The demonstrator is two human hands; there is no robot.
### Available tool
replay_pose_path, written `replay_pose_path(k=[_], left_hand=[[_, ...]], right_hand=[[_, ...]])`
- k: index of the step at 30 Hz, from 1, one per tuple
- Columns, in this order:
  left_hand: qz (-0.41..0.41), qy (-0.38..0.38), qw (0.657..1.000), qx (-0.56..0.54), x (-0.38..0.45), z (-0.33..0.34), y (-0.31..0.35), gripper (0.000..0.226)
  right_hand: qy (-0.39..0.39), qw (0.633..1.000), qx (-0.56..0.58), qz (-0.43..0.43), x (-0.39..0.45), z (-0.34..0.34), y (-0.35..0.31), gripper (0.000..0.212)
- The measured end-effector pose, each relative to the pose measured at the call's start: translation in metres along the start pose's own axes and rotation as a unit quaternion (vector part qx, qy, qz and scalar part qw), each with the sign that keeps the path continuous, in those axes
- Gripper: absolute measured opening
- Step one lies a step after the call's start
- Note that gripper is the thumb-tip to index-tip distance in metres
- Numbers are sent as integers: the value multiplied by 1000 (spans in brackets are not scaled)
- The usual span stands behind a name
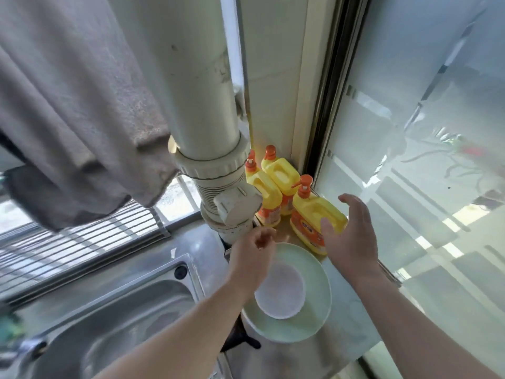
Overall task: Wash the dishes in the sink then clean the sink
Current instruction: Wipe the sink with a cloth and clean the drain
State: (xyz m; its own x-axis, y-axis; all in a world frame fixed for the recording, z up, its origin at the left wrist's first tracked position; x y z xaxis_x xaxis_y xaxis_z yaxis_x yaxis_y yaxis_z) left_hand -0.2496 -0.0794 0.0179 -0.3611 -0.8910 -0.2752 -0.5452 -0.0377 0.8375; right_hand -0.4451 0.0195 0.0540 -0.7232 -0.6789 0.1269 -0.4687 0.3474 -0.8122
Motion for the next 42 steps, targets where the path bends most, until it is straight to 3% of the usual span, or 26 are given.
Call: replay_pose_path(k=[2,7,9,11,13,15,16,18,22,26,28,32,35,37,39,41,42], left_hand=[[-23,50,998,6,-13,-30,-26,23],[-93,106,990,9,-51,-106,-100,6],[-105,120,987,17,-65,-132,-135,7],[-109,111,987,40,-80,-153,-167,7],[-136,94,986,24,-98,-169,-200,12],[-166,74,983,-3,-117,-180,-235,17],[-182,58,982,-14,-126,-183,-251,19],[-209,17,977,-41,-142,-188,-282,21],[-223,-34,973,-49,-162,-202,-315,21],[-214,-66,973,-62,-170,-220,-312,19],[-191,-82,976,-71,-169,-228,-299,20],[-107,-108,984,-91,-168,-246,-257,24],[-22,-152,985,-77,-178,-254,-229,57],[1,-162,986,-31,-185,-259,-220,67],[18,-135,990,24,-185,-266,-221,49],[12,-121,992,29,-187,-274,-223,14],[3,-112,994,17,-189,-279,-223,11]], right_hand=[[8,997,28,-78,-23,11,-27,52],[-56,958,76,-270,-85,78,-96,39],[-111,959,108,-236,-109,115,-113,36],[-246,955,81,-146,-137,161,-109,31],[-388,917,-51,-73,-172,209,-79,28],[-454,867,-199,-46,-205,242,-36,36],[-461,848,-260,-33,-220,249,-19,44],[-431,845,-314,-26,-243,257,7,57],[-341,888,-307,-36,-253,263,11,21],[-346,925,-123,96,-235,240,-28,26],[-367,916,23,162,-239,232,-57,26],[-369,826,288,315,-275,238,-101,16],[-360,750,394,391,-301,247,-127,24],[-344,714,450,411,-313,252,-140,27],[-334,724,451,401,-317,256,-149,25],[-336,756,415,378,-318,257,-156,30],[-339,775,389,364,-316,256,-158,31]])
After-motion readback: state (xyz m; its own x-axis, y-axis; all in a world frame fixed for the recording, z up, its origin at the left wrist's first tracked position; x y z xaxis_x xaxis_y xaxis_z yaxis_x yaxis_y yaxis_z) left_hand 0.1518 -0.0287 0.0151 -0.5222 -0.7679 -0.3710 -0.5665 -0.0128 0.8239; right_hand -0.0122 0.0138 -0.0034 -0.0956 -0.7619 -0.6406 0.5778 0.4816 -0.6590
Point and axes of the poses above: each hand's wrist, its own x-axis towards the middle knuckle, its own z-axis out of the palm, y = z × x, the point moved 4 cm from there along x, towards the middle knuckle, and after that the axes turned 5 degrees about x, right-handed, at the moved point
